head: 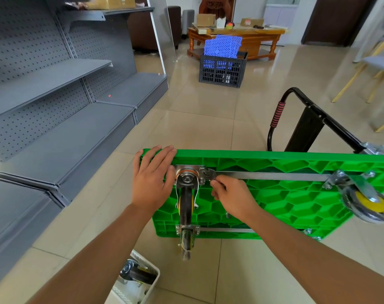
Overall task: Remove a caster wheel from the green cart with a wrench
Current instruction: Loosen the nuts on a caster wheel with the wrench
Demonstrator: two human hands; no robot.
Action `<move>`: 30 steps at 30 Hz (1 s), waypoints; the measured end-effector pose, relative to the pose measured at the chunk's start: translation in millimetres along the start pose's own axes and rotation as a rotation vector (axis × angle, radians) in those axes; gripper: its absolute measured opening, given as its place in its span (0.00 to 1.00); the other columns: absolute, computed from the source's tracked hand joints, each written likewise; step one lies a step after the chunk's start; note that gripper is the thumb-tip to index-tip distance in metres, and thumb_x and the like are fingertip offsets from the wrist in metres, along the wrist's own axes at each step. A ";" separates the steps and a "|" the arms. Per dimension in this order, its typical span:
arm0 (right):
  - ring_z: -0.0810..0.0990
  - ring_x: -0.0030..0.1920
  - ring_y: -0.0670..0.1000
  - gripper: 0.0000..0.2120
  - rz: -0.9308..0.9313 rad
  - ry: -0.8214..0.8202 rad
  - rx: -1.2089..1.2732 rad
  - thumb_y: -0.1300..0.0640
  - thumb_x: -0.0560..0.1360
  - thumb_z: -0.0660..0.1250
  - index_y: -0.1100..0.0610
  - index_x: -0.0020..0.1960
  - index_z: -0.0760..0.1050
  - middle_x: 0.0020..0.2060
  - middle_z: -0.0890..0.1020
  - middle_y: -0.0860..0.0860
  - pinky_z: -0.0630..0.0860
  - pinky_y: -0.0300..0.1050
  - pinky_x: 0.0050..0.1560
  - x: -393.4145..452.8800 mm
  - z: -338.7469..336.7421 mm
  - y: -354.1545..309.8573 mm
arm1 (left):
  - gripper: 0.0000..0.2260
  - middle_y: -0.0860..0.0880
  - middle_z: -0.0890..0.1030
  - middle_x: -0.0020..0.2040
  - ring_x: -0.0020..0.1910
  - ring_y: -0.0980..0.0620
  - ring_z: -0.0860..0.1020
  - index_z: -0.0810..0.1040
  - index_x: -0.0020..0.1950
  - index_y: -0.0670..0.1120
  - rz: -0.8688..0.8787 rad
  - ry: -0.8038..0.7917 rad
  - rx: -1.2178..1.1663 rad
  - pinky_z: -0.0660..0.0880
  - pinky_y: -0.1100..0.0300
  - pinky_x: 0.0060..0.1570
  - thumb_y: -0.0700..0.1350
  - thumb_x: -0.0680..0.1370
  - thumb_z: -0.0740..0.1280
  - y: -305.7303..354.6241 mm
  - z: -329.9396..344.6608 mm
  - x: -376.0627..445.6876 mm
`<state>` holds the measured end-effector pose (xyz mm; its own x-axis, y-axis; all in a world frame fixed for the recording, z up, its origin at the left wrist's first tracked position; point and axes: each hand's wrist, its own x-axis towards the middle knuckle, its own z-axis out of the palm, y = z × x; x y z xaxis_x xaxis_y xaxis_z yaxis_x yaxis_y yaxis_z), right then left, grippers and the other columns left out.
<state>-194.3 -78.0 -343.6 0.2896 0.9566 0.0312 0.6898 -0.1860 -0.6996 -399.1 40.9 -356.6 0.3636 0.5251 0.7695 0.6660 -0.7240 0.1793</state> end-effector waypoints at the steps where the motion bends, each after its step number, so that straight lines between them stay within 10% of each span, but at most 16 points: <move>1: 0.82 0.36 0.48 0.14 0.016 -0.009 0.027 0.52 0.84 0.61 0.54 0.41 0.76 0.35 0.83 0.49 0.75 0.38 0.34 0.0 2.3 -0.4 | 0.18 0.53 0.78 0.70 0.71 0.48 0.73 0.78 0.71 0.47 -0.001 -0.002 0.002 0.62 0.39 0.73 0.45 0.82 0.61 0.1 0.2 -0.1; 14: 0.78 0.31 0.39 0.14 0.010 0.049 0.149 0.55 0.84 0.61 0.57 0.42 0.77 0.36 0.83 0.52 0.73 0.32 0.36 10.8 20.8 -10.0 | 0.18 0.53 0.77 0.70 0.71 0.49 0.72 0.78 0.71 0.47 0.014 -0.006 0.014 0.62 0.39 0.74 0.47 0.83 0.58 -1.2 -1.1 -0.4; 17: 0.78 0.33 0.52 0.13 -0.089 0.102 -0.190 0.49 0.84 0.59 0.53 0.46 0.75 0.35 0.80 0.50 0.77 0.48 0.35 11.5 12.2 -5.1 | 0.18 0.53 0.77 0.70 0.72 0.49 0.72 0.78 0.71 0.47 0.013 -0.010 0.011 0.62 0.40 0.74 0.47 0.83 0.59 -1.1 -0.9 0.8; 22: 0.79 0.37 0.56 0.12 -0.279 0.243 -0.634 0.48 0.83 0.59 0.52 0.52 0.79 0.36 0.79 0.50 0.64 0.44 0.34 12.9 -14.7 -16.0 | 0.18 0.53 0.77 0.70 0.72 0.49 0.72 0.78 0.71 0.47 0.013 -0.004 0.004 0.62 0.39 0.73 0.47 0.83 0.59 -1.5 0.0 0.3; 30: 0.72 0.31 0.48 0.13 -0.158 0.063 -0.319 0.48 0.84 0.59 0.52 0.44 0.73 0.31 0.74 0.46 0.66 0.46 0.32 6.4 -14.0 -1.3 | 0.18 0.53 0.77 0.70 0.72 0.48 0.72 0.78 0.71 0.47 0.016 -0.008 0.003 0.62 0.39 0.74 0.47 0.83 0.59 -1.1 -0.9 -0.2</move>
<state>-184.1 -74.8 -332.6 0.1964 0.9653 0.1723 0.8987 -0.1070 -0.4253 -400.5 41.2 -356.4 0.3794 0.5166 0.7676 0.6618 -0.7313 0.1650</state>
